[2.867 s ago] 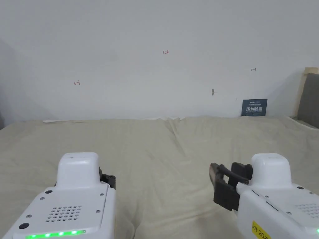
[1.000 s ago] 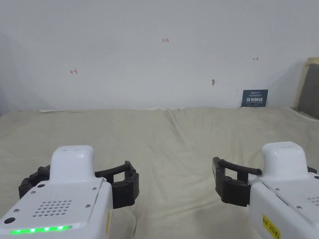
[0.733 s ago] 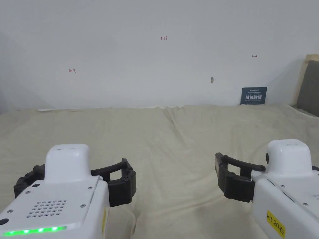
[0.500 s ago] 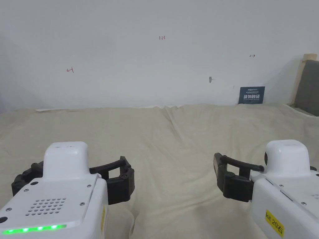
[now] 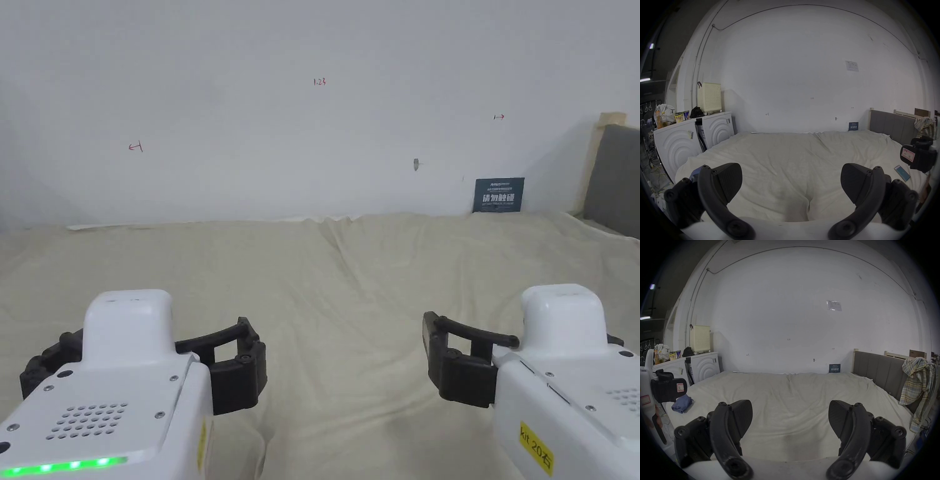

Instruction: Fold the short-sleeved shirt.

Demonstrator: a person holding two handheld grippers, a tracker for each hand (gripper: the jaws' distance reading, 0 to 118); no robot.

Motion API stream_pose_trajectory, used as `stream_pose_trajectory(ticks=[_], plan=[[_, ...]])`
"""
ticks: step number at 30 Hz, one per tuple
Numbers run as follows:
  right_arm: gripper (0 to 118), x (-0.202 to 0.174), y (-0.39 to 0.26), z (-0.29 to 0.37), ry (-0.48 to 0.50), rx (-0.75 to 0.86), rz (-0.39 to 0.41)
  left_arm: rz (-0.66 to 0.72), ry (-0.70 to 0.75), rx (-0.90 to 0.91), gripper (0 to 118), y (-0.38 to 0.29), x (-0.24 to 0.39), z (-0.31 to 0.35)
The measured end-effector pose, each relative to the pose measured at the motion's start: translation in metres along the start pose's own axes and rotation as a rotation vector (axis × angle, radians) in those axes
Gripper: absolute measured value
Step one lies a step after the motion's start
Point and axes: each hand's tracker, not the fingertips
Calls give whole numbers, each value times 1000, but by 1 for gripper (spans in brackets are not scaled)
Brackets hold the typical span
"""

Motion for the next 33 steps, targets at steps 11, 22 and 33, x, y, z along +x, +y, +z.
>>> stream_pose_trajectory(ticks=[11,22,33], plan=[[98,-1,-3,-1,-18,3,14,-15,0,7,118,0,3,1],[98,-2,-4,0,-24,0,36,-19,-5,9,118,-1,4,1],[97,0,-4,2,-22,4,28,-28,3,20,118,0,4,3]])
